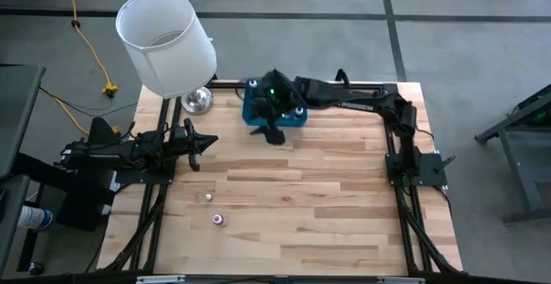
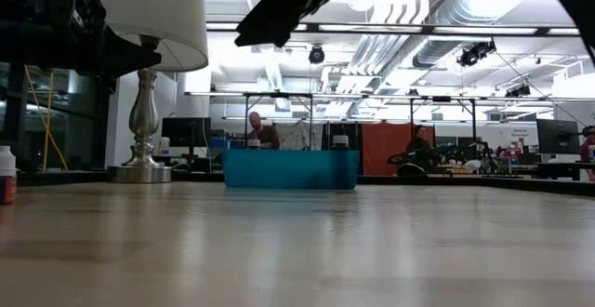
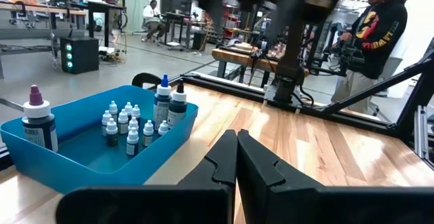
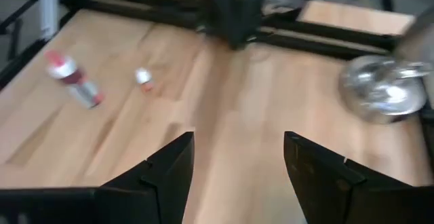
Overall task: Pick & Place food coloring
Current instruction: Put the red food coloring bottle into the blue bin
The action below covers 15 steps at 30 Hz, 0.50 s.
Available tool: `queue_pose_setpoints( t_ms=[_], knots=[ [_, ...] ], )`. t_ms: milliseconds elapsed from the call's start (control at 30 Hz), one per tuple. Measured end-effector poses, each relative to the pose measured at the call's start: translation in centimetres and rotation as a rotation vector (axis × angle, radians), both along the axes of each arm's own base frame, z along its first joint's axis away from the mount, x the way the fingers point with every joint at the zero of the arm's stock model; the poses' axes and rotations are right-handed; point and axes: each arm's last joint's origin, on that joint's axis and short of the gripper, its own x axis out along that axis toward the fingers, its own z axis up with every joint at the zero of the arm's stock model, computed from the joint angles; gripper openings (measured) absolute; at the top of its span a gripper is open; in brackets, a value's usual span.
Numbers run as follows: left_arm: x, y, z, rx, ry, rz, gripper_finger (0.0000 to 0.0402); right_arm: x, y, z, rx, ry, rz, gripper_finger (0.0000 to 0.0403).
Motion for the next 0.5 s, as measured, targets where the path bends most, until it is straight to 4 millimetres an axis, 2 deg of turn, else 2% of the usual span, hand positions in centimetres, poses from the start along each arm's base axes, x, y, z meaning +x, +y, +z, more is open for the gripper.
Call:
queue_pose_setpoints(
  t_ms=[167,300,500],
  knots=[
    [0.0,0.0,0.0,0.000,0.000,-0.001,0.0000,-0.7,4.3,-0.8,-0.024,0.051,0.038,0.0216],
    [0.0,0.0,0.0,0.000,0.000,-0.002,0.0000,-0.5,8.2,-1.7,-0.047,0.107,0.010,0.0217],
    [0.0,0.0,0.0,0.000,0.000,-0.003,0.0000,-0.2,13.8,-2.2,-0.039,0.127,0.023,0.0214]
  ],
)
